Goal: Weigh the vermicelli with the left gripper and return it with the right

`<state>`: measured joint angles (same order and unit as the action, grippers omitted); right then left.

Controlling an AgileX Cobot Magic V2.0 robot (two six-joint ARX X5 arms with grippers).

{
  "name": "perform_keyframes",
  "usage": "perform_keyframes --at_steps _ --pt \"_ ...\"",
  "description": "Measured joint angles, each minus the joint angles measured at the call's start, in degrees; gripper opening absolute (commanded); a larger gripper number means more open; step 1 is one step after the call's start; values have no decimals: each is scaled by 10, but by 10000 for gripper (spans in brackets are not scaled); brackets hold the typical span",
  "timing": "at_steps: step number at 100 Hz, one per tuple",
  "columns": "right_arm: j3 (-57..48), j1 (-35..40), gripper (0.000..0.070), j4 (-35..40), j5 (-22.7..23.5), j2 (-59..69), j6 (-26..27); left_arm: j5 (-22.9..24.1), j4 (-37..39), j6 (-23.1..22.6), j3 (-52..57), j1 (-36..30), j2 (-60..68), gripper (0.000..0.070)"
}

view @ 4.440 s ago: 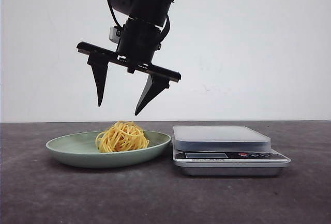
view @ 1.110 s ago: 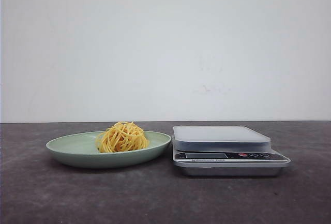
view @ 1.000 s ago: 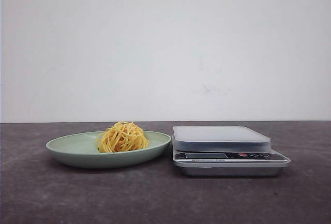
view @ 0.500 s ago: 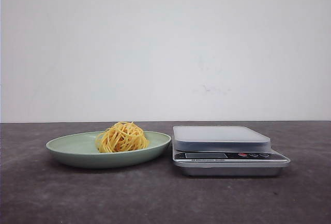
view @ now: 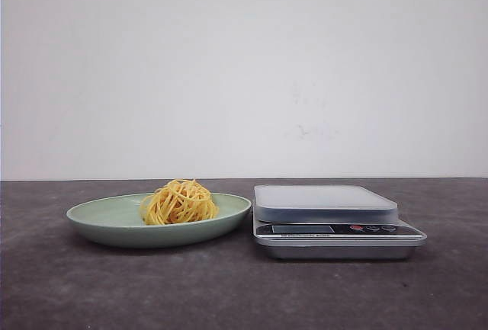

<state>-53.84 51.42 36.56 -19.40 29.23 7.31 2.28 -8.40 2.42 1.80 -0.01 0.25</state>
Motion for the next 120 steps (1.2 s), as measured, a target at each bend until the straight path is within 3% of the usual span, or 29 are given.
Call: perform_keyframes --at_steps 84,96,108,120 --pt "0 0 3 0 0 0 0 -11 -22 -1 0 0 6 0" --pt "0 -2 3 4 -2 0 -19 -11 -22 -1 0 0 6 0" --pt "17 -80 3 3 -2 -16 -50 -11 -22 -1 0 0 6 0" --pt "67 -223 3 -24 61 -49 -59 -11 -22 -1 0 0 6 0"
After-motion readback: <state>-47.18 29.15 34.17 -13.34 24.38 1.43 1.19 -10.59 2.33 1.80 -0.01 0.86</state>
